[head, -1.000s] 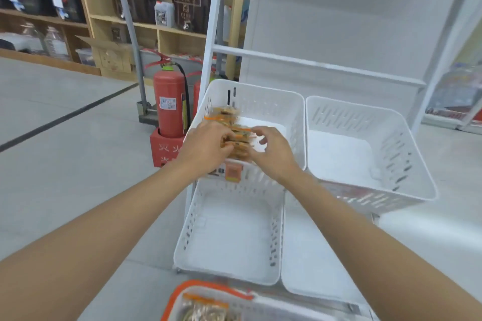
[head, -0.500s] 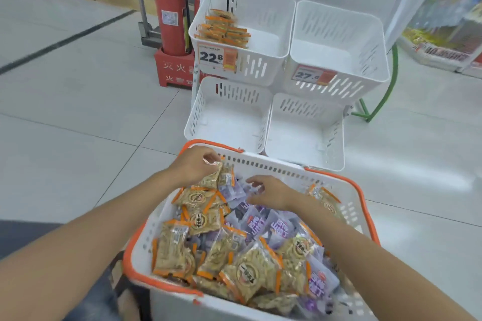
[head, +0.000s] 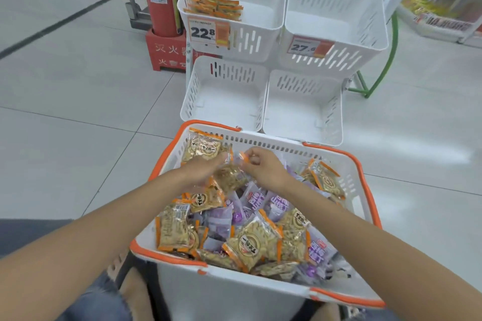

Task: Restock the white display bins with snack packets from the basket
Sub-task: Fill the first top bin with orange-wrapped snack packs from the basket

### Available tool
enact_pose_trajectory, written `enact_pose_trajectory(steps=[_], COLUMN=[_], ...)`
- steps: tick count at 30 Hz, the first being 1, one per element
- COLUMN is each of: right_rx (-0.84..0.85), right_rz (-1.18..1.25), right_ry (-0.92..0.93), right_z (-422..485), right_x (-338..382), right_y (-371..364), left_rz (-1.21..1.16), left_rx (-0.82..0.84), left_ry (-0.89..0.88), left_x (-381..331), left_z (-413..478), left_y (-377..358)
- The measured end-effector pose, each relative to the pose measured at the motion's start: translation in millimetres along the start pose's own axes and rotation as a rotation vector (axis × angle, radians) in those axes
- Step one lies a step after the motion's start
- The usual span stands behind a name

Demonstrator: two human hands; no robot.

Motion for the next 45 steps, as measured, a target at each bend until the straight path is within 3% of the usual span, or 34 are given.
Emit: enact_pose_trajectory(steps=[2, 4, 8, 12, 15, 19, 21, 24, 27, 31, 33, 37, 40, 45], right_rx=[-0.01, 0.152, 0.272, 0.495, 0.388, 0.028, -0.169, -0.217, -0.16, -0.078, 0.046, 0.306, 0.4, 0.433], right_rz=[-0.066, -0.077, -0.2, -0.397, -0.304, -0.078, 0.172, 0.449, 0.24, -0.054, -0.177, -0.503, -0.863, -0.886], right_ry=[0.097, 0.079, -0.118, -0.217, -0.169, -0.173, -0.204, -0.21, -0.098, -0.025, -0.039, -0.015, 0.005, -0.024], right_z=[-7.4, -18.3, -45.9, -80.1, -78.1, -60.7, -54.0, -41.9, -27.1, -0.9, 12.0, 32.4, 45.3, 52.6], right_x=[10.7, 7.1, -12.3, -45.0, -44.6, -28.5, -23.8, -13.0, -1.9, -5.9, -15.7, -32.4, -42.1, -44.5], right_y=[3.8, -0.4, 10.1, 1.6, 8.5, 49.2, 60.1, 41.0, 16.2, -3.5, -23.9, -80.9, -99.2, -101.6], left_rz=[-0.46, -0.718, -0.654, -0.654, -0.643, -0.642, -0.735, -0.803, -0.801, -0.726, -0.704, -0.79, -0.84, -0.868], left_rx=[0.284, 0.352, 0.1, 0.15, 0.088, 0.086, 0.138, 0.303, 0.25, -0.069, -0.139, -0.14, -0.07, -0.078], left_ry=[0.208, 0.171, 0.086, -0.017, -0.063, -0.055, -0.041, -0.097, -0.158, -0.214, -0.214, -0.207, -0.174, -0.202], left_x=[-7.0, -11.9, -0.9, 2.8, 0.7, 1.3, 0.1, -10.7, -10.8, 2.7, 12.8, 30.9, 39.6, 40.4], left_z=[-7.6, -2.5, 16.0, 14.3, 10.5, 7.1, 5.4, -5.5, -1.8, 7.5, 11.0, 15.0, 14.5, 20.2], left_y=[-25.9, -37.0, -26.6, -18.4, -17.3, -15.7, -17.8, -31.3, -33.4, 19.2, 46.2, 71.2, 76.2, 79.7])
Point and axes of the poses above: each hand's wrist, its own z-axis towards the middle knuckle, its own y-axis out of the back of the hand, x = y × z, the point moved 4 cm from there along z, towards the middle knuckle, and after that the axes turned 3 degrees about y, right-handed, at the moved point
